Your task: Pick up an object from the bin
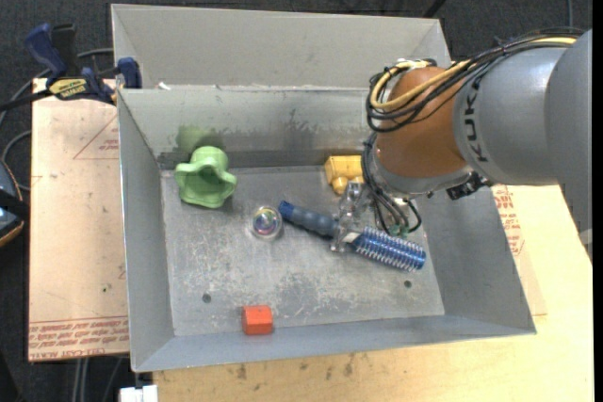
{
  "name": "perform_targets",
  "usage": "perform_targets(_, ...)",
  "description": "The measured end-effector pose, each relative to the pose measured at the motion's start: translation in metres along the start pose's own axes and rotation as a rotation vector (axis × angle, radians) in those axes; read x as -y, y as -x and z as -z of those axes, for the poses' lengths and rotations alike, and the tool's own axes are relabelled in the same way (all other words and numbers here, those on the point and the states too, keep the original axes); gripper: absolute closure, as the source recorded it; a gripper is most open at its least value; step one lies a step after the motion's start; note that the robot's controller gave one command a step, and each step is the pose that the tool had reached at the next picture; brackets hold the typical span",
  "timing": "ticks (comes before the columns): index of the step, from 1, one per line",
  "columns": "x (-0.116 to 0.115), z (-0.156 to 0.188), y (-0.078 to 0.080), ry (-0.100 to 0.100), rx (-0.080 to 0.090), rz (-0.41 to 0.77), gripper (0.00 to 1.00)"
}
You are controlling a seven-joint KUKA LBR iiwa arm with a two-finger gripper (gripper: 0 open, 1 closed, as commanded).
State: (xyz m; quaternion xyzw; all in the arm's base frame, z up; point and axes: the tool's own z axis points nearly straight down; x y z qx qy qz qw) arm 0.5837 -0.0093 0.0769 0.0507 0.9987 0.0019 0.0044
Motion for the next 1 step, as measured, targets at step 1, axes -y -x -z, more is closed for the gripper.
perform_targets(1,-0.007,0.1256,0.0077,-0.003,0.0,0.209,1.0)
